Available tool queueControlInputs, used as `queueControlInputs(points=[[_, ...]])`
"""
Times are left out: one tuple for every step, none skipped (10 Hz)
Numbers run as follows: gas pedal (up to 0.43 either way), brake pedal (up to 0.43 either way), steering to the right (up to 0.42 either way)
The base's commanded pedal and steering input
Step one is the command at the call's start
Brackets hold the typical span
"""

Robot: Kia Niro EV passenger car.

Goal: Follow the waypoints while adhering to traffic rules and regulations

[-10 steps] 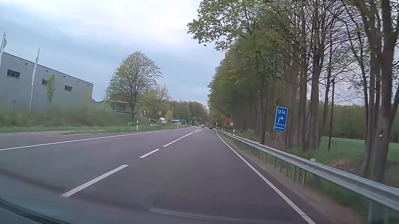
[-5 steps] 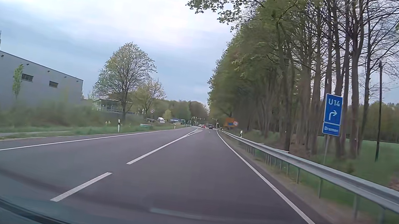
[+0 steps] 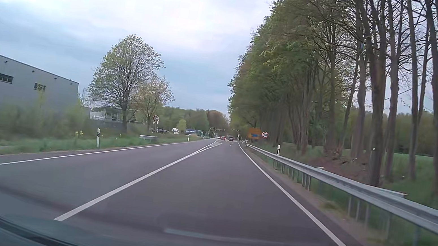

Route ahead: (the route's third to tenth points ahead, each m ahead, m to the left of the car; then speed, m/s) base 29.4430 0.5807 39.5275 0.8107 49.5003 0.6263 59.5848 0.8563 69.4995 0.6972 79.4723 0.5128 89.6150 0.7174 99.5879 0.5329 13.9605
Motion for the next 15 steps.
queueControlInputs(points=[[0.0, 0.0, 0.0], [0.0, 0.0, 0.0], [0.0, 0.0, 0.0], [0.0, 0.0, 0.0], [0.0, 0.0, 0.0], [0.0, 0.0, 0.0], [0.02, 0.0, 0.001], [0.028, 0.0, 0.001], [0.047, 0.0, 0.001], [0.059, 0.0, 0.001], [0.067, 0.0, 0.002], [0.087, 0.0, 0.003], [0.098, 0.0, 0.004], [0.098, 0.0, 0.005], [0.098, 0.0, 0.005]])
